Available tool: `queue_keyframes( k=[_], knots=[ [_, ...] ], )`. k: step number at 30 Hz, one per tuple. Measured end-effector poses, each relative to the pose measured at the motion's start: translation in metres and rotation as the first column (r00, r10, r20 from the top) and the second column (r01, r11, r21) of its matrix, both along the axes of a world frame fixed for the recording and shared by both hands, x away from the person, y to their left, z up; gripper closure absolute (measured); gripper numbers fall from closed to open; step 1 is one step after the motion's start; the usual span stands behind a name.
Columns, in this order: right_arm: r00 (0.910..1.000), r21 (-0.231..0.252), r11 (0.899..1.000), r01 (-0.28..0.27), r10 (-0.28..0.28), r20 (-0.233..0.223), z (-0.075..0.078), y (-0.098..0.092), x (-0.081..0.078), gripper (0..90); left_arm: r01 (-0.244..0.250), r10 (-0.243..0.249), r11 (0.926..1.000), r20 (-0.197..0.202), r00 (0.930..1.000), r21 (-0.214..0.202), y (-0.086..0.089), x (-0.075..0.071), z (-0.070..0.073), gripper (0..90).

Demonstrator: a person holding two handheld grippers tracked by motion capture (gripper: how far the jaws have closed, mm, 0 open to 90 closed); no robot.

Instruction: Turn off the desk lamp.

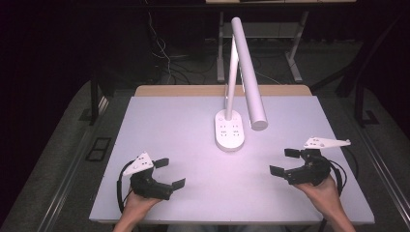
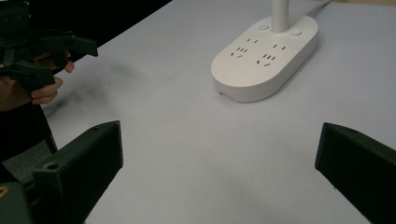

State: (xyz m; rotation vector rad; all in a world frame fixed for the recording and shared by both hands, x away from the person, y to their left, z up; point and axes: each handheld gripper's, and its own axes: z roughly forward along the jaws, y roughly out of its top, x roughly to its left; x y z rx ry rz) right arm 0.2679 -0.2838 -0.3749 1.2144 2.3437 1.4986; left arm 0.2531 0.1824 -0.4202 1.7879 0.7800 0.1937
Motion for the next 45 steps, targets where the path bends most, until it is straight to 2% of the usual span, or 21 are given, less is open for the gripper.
queue_keyframes(
  k=[9, 20, 32, 45],
  knots=[
    [0.9997, -0.023, 0.999, -0.025, 0.025, -0.004, 0.012, 0.008, 0.014, 0.9, 0.004, -0.004, 1.0, -0.003, 1.0, 0.005, -0.001, 0.0, 0.0, 0.0],
    [0.999, -0.061, 0.997, -0.045, 0.045, -0.006, 0.017, 0.02, 0.033, 0.9, 0.005, -0.005, 1.0, -0.004, 1.0, 0.003, -0.002, 0.0, -0.001, 0.0],
    [0.9976, -0.078, 0.995, -0.068, 0.067, -0.018, 0.021, 0.029, 0.051, 0.9, 0.014, -0.013, 0.9998, -0.004, 0.9999, 0.011, -0.003, 0.001, -0.001, 0.0],
    [0.9971, -0.087, 0.993, -0.074, 0.072, -0.027, 0.029, 0.035, 0.079, 0.9, 0.011, -0.011, 0.9999, -0.003, 0.9999, 0.007, -0.002, 0.001, -0.001, 0.0]
  ],
)
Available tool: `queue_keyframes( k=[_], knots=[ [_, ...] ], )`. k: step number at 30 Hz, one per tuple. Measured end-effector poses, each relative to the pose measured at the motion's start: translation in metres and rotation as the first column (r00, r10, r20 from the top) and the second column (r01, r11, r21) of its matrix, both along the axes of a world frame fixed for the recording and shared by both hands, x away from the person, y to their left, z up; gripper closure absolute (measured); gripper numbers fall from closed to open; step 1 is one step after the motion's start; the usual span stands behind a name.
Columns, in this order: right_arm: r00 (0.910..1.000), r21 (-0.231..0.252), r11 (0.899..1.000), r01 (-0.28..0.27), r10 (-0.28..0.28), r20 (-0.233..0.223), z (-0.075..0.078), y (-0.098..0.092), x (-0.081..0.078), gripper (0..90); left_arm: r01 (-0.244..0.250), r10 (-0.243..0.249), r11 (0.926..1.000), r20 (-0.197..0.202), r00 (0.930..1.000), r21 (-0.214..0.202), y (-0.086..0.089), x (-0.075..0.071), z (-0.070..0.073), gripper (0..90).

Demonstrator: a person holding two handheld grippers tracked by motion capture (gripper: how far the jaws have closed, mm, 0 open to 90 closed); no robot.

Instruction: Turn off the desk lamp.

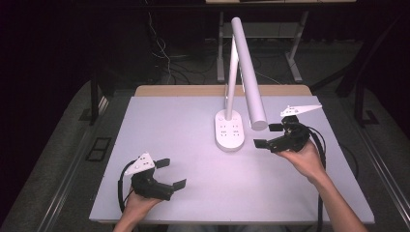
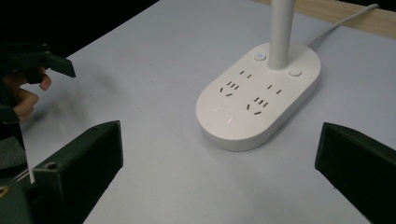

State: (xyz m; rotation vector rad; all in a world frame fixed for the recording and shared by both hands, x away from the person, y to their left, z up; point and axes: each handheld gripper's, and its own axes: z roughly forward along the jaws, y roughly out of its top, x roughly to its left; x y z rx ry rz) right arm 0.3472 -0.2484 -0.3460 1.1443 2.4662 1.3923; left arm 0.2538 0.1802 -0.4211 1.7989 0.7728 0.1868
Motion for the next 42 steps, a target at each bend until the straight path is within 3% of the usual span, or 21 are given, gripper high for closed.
queue_keyframes(
  k=[11, 21, 30, 32, 36, 41, 42],
  knots=[
    [0.9999, -0.008, 1.0, -0.011, 0.011, -0.003, 0.004, 0.008, 0.025, 0.9, -0.002, 0.002, 1.0, 0.001, 1.0, -0.003, 0.001, 0.0, 0.0, 0.0],
    [0.9997, -0.012, 1.0, -0.01, 0.01, -0.023, -0.003, 0.02, 0.055, 1.0, -0.009, 0.009, 0.9999, 0.005, 1.0, -0.009, 0.004, 0.0, 0.001, 0.0],
    [0.9995, -0.005, 1.0, -0.004, 0.004, -0.031, -0.007, 0.024, 0.073, 1.1, -0.011, 0.011, 0.9999, 0.003, 0.9999, -0.011, 0.004, 0.001, 0.001, 0.0],
    [0.9994, 0.007, 1.0, -0.015, 0.015, -0.032, -0.008, 0.025, 0.077, 7.4, -0.01, 0.01, 0.9999, 0.003, 0.9999, -0.012, 0.004, 0.001, 0.002, 0.0],
    [0.9989, -0.015, 1.0, -0.013, 0.012, -0.046, -0.014, 0.028, 0.089, 13.2, -0.013, 0.013, 0.9998, 0.004, 0.9999, -0.015, 0.005, 0.001, 0.002, 0.0],
    [0.9988, -0.005, 1.0, -0.011, 0.011, -0.048, -0.021, 0.032, 0.1, 19.0, -0.014, 0.014, 0.9997, 0.005, 0.9999, -0.019, 0.006, 0.001, 0.002, 0.0],
    [0.999, 0.017, 1.0, -0.01, 0.01, -0.044, -0.024, 0.032, 0.103, 23.0, -0.015, 0.015, 0.9997, 0.005, 0.9999, -0.021, 0.006, 0.001, 0.003, 0.0]
  ],
)
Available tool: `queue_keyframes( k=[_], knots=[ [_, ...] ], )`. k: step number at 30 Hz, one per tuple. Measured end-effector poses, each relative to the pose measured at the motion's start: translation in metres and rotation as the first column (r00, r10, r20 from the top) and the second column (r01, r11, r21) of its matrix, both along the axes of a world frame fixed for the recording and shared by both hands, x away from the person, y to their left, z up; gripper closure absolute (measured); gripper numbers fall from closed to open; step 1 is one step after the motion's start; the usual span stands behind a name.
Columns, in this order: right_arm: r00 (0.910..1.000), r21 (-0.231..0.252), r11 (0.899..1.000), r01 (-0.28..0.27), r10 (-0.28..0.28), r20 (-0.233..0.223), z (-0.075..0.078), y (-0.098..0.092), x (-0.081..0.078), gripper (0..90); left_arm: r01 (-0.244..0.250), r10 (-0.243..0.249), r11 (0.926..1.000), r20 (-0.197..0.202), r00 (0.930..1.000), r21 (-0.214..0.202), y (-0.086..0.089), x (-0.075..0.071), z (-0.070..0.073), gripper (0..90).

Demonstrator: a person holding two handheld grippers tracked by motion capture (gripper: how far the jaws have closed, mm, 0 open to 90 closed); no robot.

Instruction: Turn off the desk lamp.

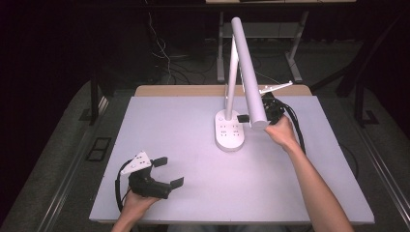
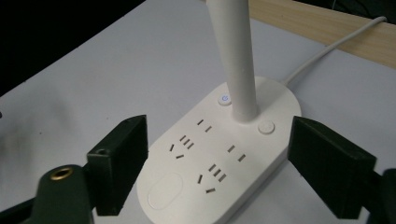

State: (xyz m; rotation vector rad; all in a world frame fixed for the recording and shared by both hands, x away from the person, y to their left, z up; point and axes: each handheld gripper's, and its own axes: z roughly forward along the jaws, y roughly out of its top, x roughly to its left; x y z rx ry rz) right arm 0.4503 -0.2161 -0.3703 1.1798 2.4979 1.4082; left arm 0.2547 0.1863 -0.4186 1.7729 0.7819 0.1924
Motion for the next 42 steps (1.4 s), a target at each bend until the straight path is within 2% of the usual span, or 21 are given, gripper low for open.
queue_keyframes(
  k=[2, 5, 7, 10, 11, 14, 15, 17, 19, 20, 25, 28, 32, 42],
  knots=[
    [1.0, 0.009, 1.0, 0.0, 0.0, 0.0, -0.002, 0.0, 0.001, 24.5, 0.0, 0.0, 1.0, 0.0, 1.0, 0.0, 0.001, 0.0, 0.0, 0.0],
    [1.0, 0.006, 1.0, 0.002, -0.002, -0.005, -0.007, 0.005, 0.007, 33.7, -0.001, 0.001, 1.0, 0.0, 1.0, -0.002, 0.001, 0.0, 0.0, 0.0],
    [1.0, 0.002, 1.0, 0.003, -0.003, -0.006, -0.009, 0.006, 0.008, 35.2, 0.0, 0.0, 1.0, 0.003, 1.0, -0.001, 0.001, 0.0, 0.0, 0.0],
    [0.9999, -0.005, 1.0, 0.015, -0.015, -0.007, -0.012, 0.01, 0.013, 44.5, -0.001, 0.001, 1.0, 0.003, 1.0, 0.0, 0.001, 0.0, 0.0, 0.0],
    [0.9999, -0.005, 1.0, 0.015, -0.015, -0.007, -0.012, 0.01, 0.013, 44.5, -0.002, 0.002, 1.0, 0.003, 1.0, -0.003, 0.001, 0.0, 0.0, 0.0],
    [0.9997, -0.011, 1.0, 0.022, -0.022, -0.012, -0.015, 0.011, 0.018, 53.2, -0.002, 0.002, 1.0, 0.002, 1.0, -0.003, 0.001, 0.0, 0.0, 0.0],
    [0.9996, -0.01, 1.0, 0.024, -0.025, -0.013, -0.016, 0.011, 0.021, 58.5, 0.0, 0.0, 1.0, 0.004, 1.0, -0.002, 0.001, 0.0, 0.0, 0.0],
    [0.9995, -0.009, 1.0, 0.028, -0.028, -0.016, -0.016, 0.011, 0.022, 61.0, 0.0, 0.0, 1.0, 0.004, 1.0, -0.002, 0.001, 0.0, 0.0, 0.0],
    [0.9994, -0.017, 0.999, 0.031, -0.031, -0.014, -0.018, 0.013, 0.026, 68.5, -0.001, 0.001, 1.0, 0.004, 1.0, -0.002, 0.001, 0.0, 0.0, 0.0],
    [0.9994, -0.017, 0.999, 0.031, -0.031, -0.014, -0.018, 0.013, 0.026, 68.5, -0.001, 0.001, 1.0, 0.004, 1.0, -0.003, 0.001, 0.0, 0.0, 0.0],
    [0.999, -0.023, 0.999, 0.041, -0.041, -0.019, -0.024, 0.013, 0.034, 86.0, 0.002, -0.002, 1.0, 0.005, 1.0, 0.001, 0.001, 0.0, 0.001, 0.0],
    [0.9979, -0.031, 0.998, 0.052, -0.053, -0.038, -0.029, 0.014, 0.038, 89.9, 0.002, -0.002, 1.0, 0.004, 1.0, 0.001, 0.001, 0.0, 0.0, 0.0],
    [0.9962, -0.043, 0.997, 0.068, -0.07, -0.052, -0.035, 0.016, 0.043, 90.0, 0.003, -0.003, 1.0, 0.004, 1.0, -0.001, 0.001, 0.0, 0.0, 0.0],
    [0.994, -0.055, 0.995, 0.089, -0.092, -0.06, -0.048, 0.022, 0.05, 90.0, 0.005, -0.005, 1.0, 0.003, 1.0, 0.0, 0.001, 0.0, 0.0, 0.0]
  ],
)
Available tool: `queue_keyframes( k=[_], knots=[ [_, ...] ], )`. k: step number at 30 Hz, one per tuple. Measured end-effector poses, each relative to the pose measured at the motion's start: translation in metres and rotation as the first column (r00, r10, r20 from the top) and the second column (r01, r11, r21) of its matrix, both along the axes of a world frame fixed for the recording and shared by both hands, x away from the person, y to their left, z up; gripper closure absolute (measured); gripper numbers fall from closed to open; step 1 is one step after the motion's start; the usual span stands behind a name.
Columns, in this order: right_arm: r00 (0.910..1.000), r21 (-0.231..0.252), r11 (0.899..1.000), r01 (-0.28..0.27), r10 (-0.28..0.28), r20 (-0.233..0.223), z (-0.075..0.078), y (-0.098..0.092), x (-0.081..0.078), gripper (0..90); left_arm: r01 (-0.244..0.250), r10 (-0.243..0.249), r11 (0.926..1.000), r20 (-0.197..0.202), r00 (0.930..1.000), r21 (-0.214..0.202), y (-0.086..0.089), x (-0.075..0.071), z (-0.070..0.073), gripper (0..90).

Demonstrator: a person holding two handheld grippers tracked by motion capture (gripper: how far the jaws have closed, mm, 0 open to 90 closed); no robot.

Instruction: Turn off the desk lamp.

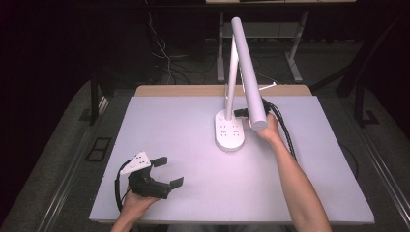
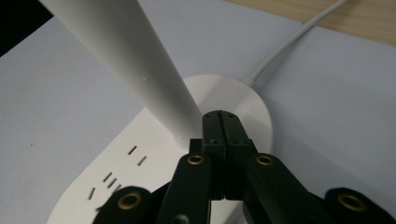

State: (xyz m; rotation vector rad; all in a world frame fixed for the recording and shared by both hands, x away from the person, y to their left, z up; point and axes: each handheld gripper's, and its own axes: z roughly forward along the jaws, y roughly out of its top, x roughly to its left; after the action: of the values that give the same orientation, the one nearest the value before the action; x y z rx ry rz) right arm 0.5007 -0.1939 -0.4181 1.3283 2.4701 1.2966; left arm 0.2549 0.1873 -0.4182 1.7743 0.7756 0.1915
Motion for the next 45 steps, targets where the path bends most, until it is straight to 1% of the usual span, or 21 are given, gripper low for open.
queue_keyframes(
  k=[2, 4, 5, 6, 7, 10, 11, 13, 21, 22, 29, 32, 34, 35, 38, 40, 45],
  knots=[
    [0.9999, 0.005, 1.0, 0.012, -0.012, -0.01, -0.004, 0.001, 0.002, 90.0, 0.0, 0.0, 1.0, -0.001, 1.0, 0.0, 0.0, 0.0, 0.0, 0.0],
    [0.9999, 0.002, 1.0, 0.01, -0.01, -0.01, -0.006, 0.001, 0.002, 90.0, 0.001, -0.001, 1.0, 0.001, 1.0, 0.001, 0.001, 0.0, 0.0, 0.0],
    [0.9996, 0.012, 1.0, 0.018, -0.018, -0.024, -0.01, 0.004, 0.002, 90.0, 0.001, -0.001, 1.0, 0.0, 1.0, 0.001, 0.001, 0.001, 0.0, 0.0],
    [0.9996, 0.012, 1.0, 0.018, -0.018, -0.024, -0.01, 0.004, 0.002, 90.0, 0.001, -0.001, 1.0, 0.0, 1.0, 0.001, 0.001, 0.001, 0.0, 0.0],
    [0.9992, 0.009, 0.999, 0.034, -0.034, -0.02, -0.01, 0.005, 0.002, 90.0, 0.0, 0.0, 1.0, -0.001, 1.0, 0.001, 0.001, 0.001, 0.0, 0.0],
    [0.9991, 0.006, 0.999, 0.038, -0.038, -0.021, -0.01, 0.005, 0.002, 90.0, 0.0, 0.0, 1.0, 0.003, 1.0, 0.002, 0.001, 0.001, 0.0, 0.0],
    [0.9986, 0.01, 0.999, 0.05, -0.05, -0.018, -0.011, 0.005, 0.001, 90.0, 0.001, -0.001, 1.0, 0.003, 1.0, 0.003, 0.0, 0.0, 0.0, 0.0],
    [0.9985, 0.002, 0.999, 0.054, -0.054, -0.006, -0.012, 0.007, -0.001, 90.0, 0.001, -0.001, 1.0, 0.0, 1.0, 0.001, 0.0, 0.0, 0.0, 0.0],
    [0.9984, -0.017, 0.998, 0.056, -0.056, 0.002, -0.011, 0.009, -0.002, 90.0, 0.0, 0.0, 1.0, 0.004, 1.0, 0.001, 0.0, 0.0, 0.0, 0.0],
    [0.9985, -0.026, 0.998, 0.053, -0.053, 0.008, -0.011, 0.01, -0.002, 90.0, 0.0, 0.0, 1.0, 0.004, 1.0, 0.002, 0.0, 0.0, 0.0, 0.0],
    [0.9975, -0.021, 0.997, 0.07, -0.07, 0.002, -0.009, 0.008, -0.002, 90.0, -0.004, 0.004, 1.0, 0.003, 1.0, 0.0, 0.001, 0.0, 0.0, 0.0],
    [0.9978, -0.022, 0.998, 0.066, -0.066, 0.002, -0.008, 0.007, -0.002, 90.0, -0.005, 0.005, 1.0, 0.004, 1.0, 0.0, 0.001, 0.001, 0.0, 0.0],
    [0.9978, -0.012, 0.998, 0.066, -0.066, -0.004, -0.009, 0.006, -0.002, 90.0, -0.004, 0.004, 1.0, 0.004, 1.0, 0.001, 0.001, 0.0, 0.0, 0.0],
    [0.9986, -0.002, 0.999, 0.052, -0.052, -0.012, -0.01, 0.005, -0.003, 90.0, -0.003, 0.003, 1.0, 0.004, 1.0, 0.003, 0.001, 0.0, 0.0, 0.0],
    [0.9985, 0.002, 0.999, 0.053, -0.053, -0.014, -0.01, 0.005, -0.004, 90.0, -0.003, 0.002, 1.0, 0.003, 1.0, 0.005, 0.0, 0.001, 0.0, 0.0],
    [0.9978, -0.001, 0.998, 0.066, -0.066, -0.007, -0.012, 0.006, -0.004, 90.0, -0.003, 0.003, 1.0, 0.003, 1.0, 0.007, 0.0, 0.0, 0.0, 0.0],
    [0.9973, -0.005, 0.997, 0.073, -0.073, 0.003, -0.012, 0.008, -0.006, 90.0, -0.002, 0.002, 1.0, 0.001, 1.0, 0.007, 0.0, 0.0, 0.0, 0.0]
  ],
)
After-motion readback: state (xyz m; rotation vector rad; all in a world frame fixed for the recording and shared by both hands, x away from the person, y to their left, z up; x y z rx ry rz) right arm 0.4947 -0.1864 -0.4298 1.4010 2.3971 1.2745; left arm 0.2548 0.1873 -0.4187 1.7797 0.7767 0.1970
